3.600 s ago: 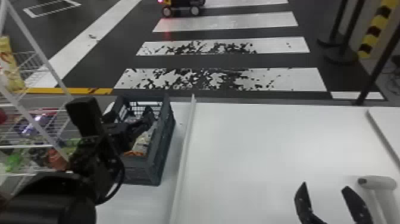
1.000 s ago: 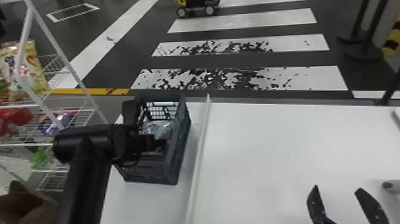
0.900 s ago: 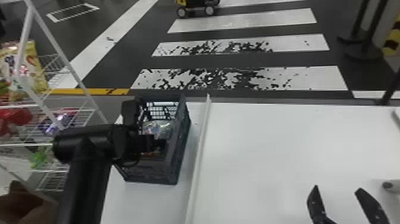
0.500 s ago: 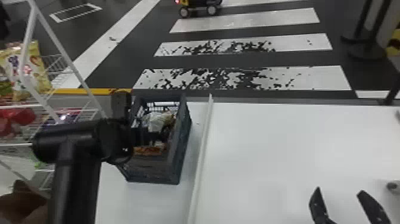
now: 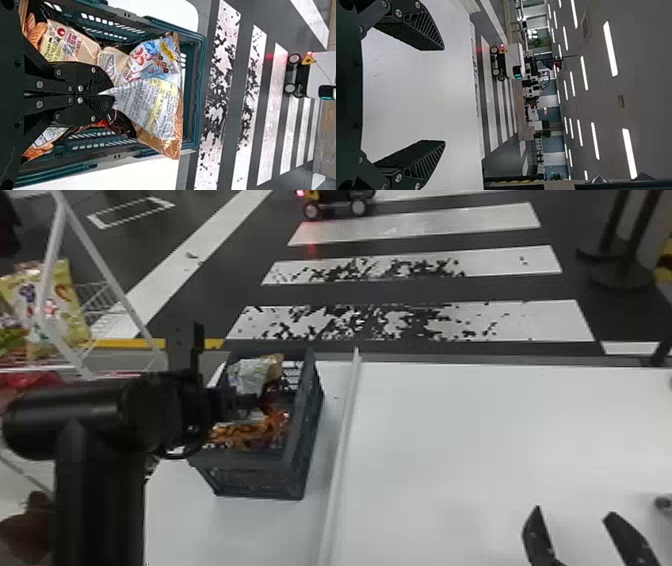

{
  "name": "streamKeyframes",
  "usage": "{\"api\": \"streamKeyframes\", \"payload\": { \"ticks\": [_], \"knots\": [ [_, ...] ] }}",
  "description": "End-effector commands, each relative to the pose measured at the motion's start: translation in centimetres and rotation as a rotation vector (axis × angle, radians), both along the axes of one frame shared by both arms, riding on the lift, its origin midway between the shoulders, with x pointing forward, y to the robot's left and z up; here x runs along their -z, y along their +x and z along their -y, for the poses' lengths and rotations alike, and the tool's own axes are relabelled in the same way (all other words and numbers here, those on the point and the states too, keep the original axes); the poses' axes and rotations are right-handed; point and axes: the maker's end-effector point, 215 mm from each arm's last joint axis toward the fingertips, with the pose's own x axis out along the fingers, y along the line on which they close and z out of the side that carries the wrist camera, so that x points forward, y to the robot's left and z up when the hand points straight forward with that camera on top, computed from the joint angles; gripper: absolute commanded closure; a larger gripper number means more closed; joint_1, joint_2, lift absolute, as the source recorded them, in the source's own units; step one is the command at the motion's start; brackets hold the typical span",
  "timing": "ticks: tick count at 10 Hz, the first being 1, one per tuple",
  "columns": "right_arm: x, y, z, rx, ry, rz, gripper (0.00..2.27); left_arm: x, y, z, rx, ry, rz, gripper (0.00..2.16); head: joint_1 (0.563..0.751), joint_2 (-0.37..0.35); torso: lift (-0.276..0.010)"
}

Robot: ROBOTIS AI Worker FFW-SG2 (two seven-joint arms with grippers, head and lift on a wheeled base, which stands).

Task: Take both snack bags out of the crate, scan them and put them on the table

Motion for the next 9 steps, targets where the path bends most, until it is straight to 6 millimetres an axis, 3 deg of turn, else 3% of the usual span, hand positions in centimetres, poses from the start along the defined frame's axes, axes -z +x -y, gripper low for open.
{"api": "streamKeyframes", "payload": {
  "ticks": [1, 3, 7, 9],
  "knots": [
    [0.1, 0.0, 0.0, 0.000, 0.000, -0.002, 0.16, -2.0, -0.3, 0.1, -0.001, 0.008, 0.033, 2.14, 0.695, 0.264, -0.094],
    [0.1, 0.0, -0.1, -0.002, 0.000, -0.002, 0.16, -3.3, -0.1, 0.0, -0.010, 0.016, 0.057, 2.14, 0.695, 0.265, -0.094],
    [0.2, -0.2, -0.1, 0.001, 0.004, -0.006, 0.16, -4.6, 0.5, 3.2, 0.017, -0.004, 0.099, 2.14, 0.695, 0.242, -0.094],
    [0.1, -0.1, 0.0, 0.004, 0.010, -0.006, 0.16, -5.4, 0.7, 5.9, 0.055, -0.019, 0.121, 2.14, 0.695, 0.227, -0.094]
  ]
}}
